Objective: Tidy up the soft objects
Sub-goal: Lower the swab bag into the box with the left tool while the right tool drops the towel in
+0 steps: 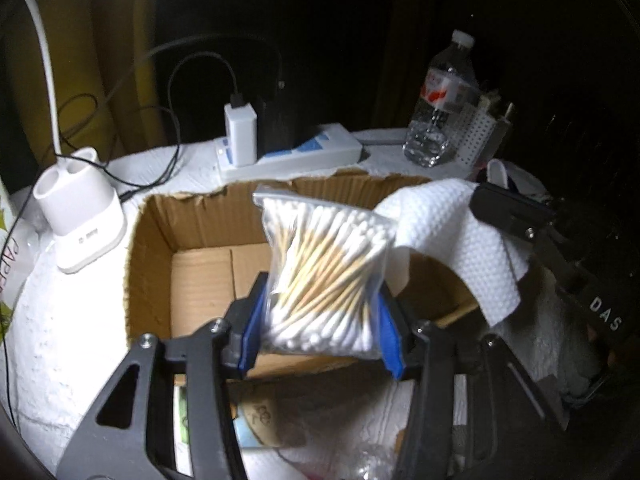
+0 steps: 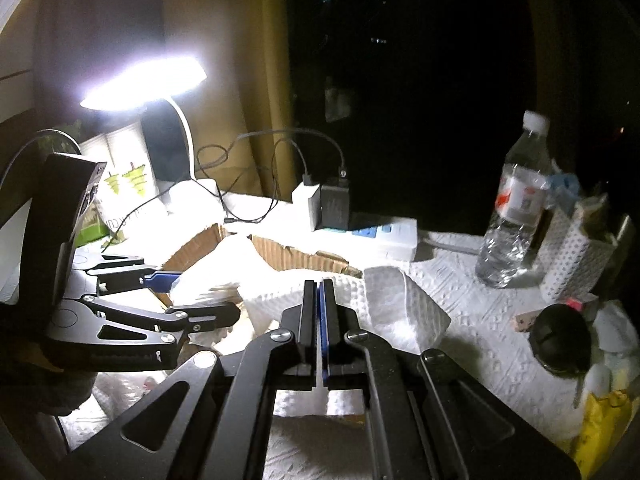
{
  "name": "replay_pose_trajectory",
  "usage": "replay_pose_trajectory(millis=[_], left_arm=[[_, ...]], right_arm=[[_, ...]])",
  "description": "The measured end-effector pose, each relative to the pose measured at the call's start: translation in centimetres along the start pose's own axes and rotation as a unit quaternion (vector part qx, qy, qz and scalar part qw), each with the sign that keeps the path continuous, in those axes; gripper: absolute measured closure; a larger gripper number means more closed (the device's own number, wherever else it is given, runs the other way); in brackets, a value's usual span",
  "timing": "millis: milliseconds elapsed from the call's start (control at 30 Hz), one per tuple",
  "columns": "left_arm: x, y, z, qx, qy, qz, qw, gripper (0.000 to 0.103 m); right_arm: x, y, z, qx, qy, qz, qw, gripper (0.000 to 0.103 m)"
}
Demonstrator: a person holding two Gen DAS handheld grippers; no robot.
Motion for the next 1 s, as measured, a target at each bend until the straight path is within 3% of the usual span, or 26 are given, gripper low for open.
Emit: replay_pose_trajectory(millis=[200, 533, 800, 867, 900, 967, 1000], left_arm=[[1.9, -0.1, 0.3, -0.007, -0.017, -0.002, 0.9998, 0.053], [4.2, -0.7, 1.3, -0.005, -0.053, -0.035, 0.9980, 0.052], [3.9, -0.8, 1.3, -0.007, -0.054, -0.045, 0.9975, 0.049], [3.4, -0.7, 1.1, -0.008, -0.049, -0.046, 0.9977, 0.046], [3.2, -0.8, 1.1, -0.008, -0.047, -0.047, 0.9978, 0.040], [2.4, -0.8, 0.8, -0.010, -0.038, -0.046, 0.9982, 0.036], [2.1, -0.8, 0.8, -0.010, -0.035, -0.046, 0.9983, 0.036]], right_arm=[[2.7, 0.9, 1.0, 0.012, -0.024, -0.005, 1.000, 0.102], [6.8, 2.5, 3.6, 0.030, -0.079, 0.015, 0.996, 0.102], [6.9, 2.6, 3.8, 0.027, -0.094, 0.030, 0.995, 0.102], [6.4, 2.5, 3.5, 0.026, -0.090, 0.035, 0.995, 0.095], [6.2, 2.4, 3.4, 0.026, -0.089, 0.034, 0.995, 0.090], [5.6, 2.1, 3.0, 0.028, -0.084, 0.027, 0.996, 0.068], [5.2, 2.0, 2.8, 0.028, -0.079, 0.028, 0.996, 0.065]])
Point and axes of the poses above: each gripper's, at about its wrist camera, not at the fingertips, and x roughly the way its jaws point, y to its right, z to its underside, the point moved 8 cm from there along x, roughly the way its jaws point, and after that the axes turned 9 degrees about x, right-handed, at the moved point
